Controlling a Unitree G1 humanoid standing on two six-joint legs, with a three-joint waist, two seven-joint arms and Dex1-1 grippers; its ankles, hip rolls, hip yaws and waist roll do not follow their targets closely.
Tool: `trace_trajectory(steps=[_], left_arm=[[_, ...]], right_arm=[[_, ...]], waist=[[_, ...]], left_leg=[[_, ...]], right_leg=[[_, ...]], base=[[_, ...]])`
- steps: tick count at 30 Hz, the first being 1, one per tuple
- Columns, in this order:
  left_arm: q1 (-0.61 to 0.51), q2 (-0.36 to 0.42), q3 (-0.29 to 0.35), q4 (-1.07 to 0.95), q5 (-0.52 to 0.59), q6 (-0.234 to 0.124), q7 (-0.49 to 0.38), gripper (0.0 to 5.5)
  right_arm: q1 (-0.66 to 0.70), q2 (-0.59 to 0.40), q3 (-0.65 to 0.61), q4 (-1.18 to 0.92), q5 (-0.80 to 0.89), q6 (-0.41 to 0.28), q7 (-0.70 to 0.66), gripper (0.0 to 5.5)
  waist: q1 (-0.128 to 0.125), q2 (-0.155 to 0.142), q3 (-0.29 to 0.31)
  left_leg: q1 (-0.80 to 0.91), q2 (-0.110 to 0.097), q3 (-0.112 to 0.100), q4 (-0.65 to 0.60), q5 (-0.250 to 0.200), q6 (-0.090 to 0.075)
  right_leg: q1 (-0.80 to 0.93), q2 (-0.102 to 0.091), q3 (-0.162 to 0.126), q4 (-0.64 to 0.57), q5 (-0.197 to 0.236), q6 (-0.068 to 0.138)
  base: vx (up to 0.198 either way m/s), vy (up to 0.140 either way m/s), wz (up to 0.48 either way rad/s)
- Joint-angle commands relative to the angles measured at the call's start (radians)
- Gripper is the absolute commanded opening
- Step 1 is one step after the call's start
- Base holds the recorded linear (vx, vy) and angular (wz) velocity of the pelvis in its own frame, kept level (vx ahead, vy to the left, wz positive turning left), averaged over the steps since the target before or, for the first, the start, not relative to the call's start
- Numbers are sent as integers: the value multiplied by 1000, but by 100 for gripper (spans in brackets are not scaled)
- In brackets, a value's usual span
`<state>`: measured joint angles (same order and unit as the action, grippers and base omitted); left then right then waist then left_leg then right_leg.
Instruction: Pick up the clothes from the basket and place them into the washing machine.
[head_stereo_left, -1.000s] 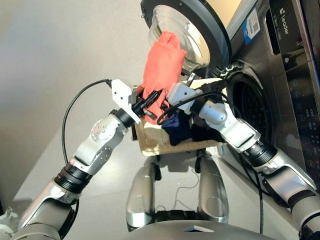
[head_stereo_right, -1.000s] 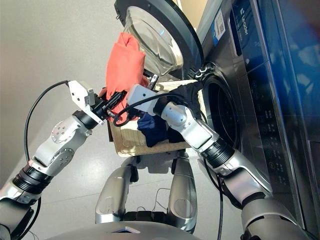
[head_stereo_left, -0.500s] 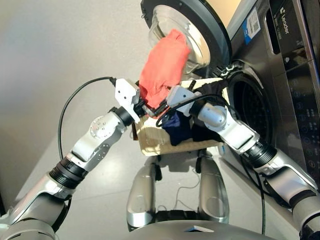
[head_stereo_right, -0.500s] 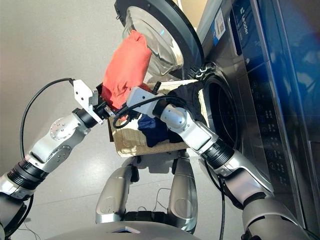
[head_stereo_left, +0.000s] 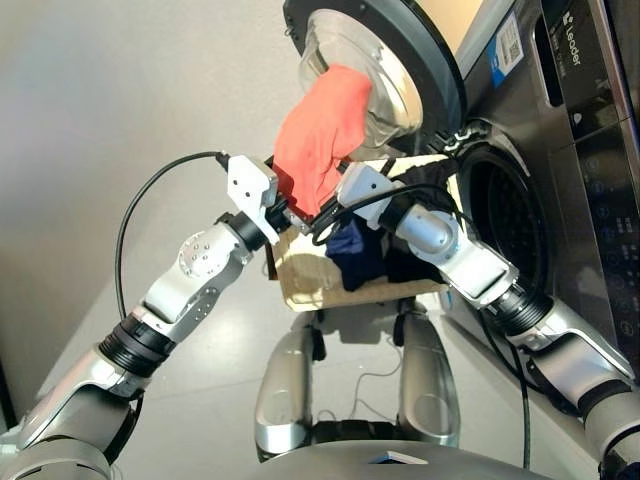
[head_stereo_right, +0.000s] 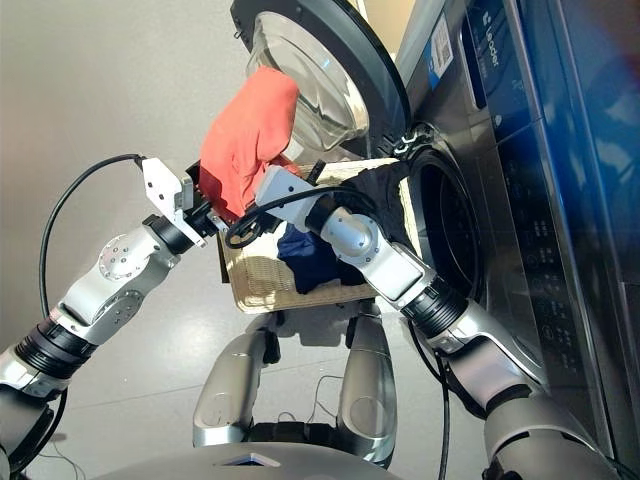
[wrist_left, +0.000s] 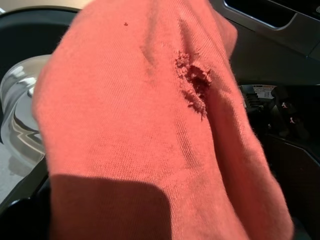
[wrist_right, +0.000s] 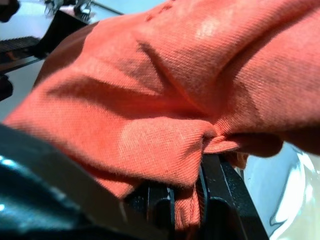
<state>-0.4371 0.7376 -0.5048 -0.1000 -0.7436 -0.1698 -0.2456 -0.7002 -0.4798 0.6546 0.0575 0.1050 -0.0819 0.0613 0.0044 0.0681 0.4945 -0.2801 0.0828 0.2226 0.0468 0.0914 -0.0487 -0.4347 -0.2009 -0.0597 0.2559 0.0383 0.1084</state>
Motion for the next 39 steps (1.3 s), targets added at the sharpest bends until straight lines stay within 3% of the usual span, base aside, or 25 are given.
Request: trace_trajectory(steps=[1,4,8,10,16,27,34,39], left_arm=[[75,39,-46,-34,22,-28,-11,550],[74,33,-46,-22,20,-40,-13,550],[116,-29,12,3,34,-81,19,550],[137,-107,58,37,70,-117,62,550],[136,-212,89,70,123,-152,131,550],[131,-268,110,67,149,-180,174,550],[115,-285,99,65,141,-200,201,550],[94,-310,76,68,127,-213,224,550]], right_arm=[[-42,125,-115,-85,33,-184,-70,0],[0,128,-141,-48,49,-201,-90,0],[115,129,-204,30,56,-228,-135,0],[177,104,-252,101,16,-237,-189,0],[249,107,-327,211,26,-251,-260,0],[259,150,-414,438,129,-289,-326,0],[229,167,-490,597,154,-331,-448,0],[156,141,-580,682,182,-363,-557,0]], waist=[[10,-33,-41],[8,-27,-40],[5,-21,-38],[2,-23,-36],[-12,-22,-35],[-12,-15,-46],[-3,-1,-46],[8,13,-22]], left_leg=[[-3,-16,-23,50,-43,-39],[-5,-17,-27,50,-42,-40],[-13,-18,-36,53,-41,-39],[-24,-18,-45,61,-42,-38],[-48,-22,-63,83,-47,-37],[-82,-27,-88,109,-59,-35],[-110,-33,-107,136,-71,-30],[-173,-34,-128,211,-96,-21]], right_leg=[[61,-95,-27,-107,102,111],[65,-96,-26,-109,103,110],[61,-95,-22,-111,100,106],[59,-93,-21,-111,94,101],[57,-91,-14,-112,90,95],[50,-83,3,-112,79,85],[33,-75,16,-96,66,81],[-31,-63,38,-17,36,71]], base=[[0,0,0],[0,0,0],[0,0,0],[0,0,0],[-2,-4,30],[0,0,0],[0,0,0],[-30,-8,124]])
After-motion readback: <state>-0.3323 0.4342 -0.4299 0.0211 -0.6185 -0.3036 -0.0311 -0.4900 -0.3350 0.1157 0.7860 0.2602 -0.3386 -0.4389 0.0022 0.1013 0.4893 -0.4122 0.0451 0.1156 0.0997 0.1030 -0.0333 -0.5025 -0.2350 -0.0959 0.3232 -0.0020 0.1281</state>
